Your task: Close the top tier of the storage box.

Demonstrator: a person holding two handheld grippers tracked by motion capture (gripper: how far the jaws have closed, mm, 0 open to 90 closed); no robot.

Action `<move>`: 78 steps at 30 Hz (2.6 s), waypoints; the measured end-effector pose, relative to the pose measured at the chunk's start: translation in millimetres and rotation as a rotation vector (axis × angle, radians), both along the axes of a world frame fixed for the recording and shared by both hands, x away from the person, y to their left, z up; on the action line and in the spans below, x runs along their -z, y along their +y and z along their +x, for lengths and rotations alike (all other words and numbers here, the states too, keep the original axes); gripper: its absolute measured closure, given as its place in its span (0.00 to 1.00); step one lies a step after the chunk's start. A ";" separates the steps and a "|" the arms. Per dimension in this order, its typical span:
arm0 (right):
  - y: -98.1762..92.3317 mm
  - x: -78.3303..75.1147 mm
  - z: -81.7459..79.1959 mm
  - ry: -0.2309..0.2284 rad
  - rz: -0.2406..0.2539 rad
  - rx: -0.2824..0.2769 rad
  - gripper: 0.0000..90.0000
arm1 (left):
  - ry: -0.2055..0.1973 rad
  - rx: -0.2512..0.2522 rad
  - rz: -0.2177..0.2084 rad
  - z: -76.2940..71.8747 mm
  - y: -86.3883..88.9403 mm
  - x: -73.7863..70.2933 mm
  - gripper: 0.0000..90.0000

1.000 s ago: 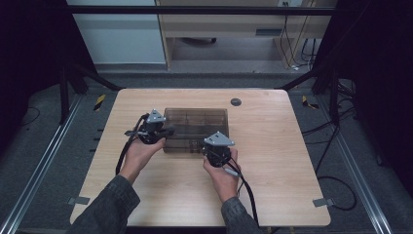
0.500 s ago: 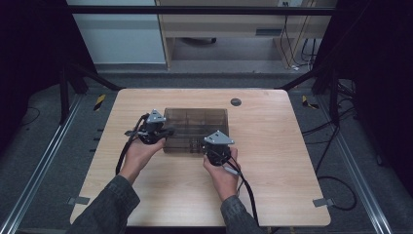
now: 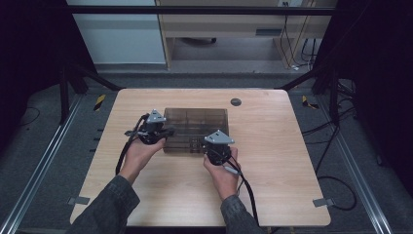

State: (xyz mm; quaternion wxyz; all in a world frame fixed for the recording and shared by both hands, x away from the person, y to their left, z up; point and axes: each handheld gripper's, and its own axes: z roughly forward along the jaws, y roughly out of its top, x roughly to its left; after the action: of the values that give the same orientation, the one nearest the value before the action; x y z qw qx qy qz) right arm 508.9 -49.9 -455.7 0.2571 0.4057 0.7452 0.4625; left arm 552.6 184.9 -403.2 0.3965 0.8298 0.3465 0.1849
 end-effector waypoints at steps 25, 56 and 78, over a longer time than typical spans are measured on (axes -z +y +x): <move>-2.5 1.4 -1.3 0.006 -0.005 0.000 1.00 | -0.005 0.002 0.005 -0.3 -0.4 0.0 0.99; -15.8 -10.3 -19.5 0.003 -0.009 -0.028 1.00 | -0.042 -0.003 -0.037 -9.0 -1.3 -2.8 0.99; -38.9 -43.5 -26.7 0.008 0.013 -0.031 0.42 | -0.121 -0.057 -0.050 -37.5 6.2 -25.7 0.33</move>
State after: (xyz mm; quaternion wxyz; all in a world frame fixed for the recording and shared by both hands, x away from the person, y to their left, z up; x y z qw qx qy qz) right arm 482.1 -88.8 -412.2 0.2442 0.3975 0.7496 0.4695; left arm 515.1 191.1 -377.6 0.4319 0.7967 0.3501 0.2372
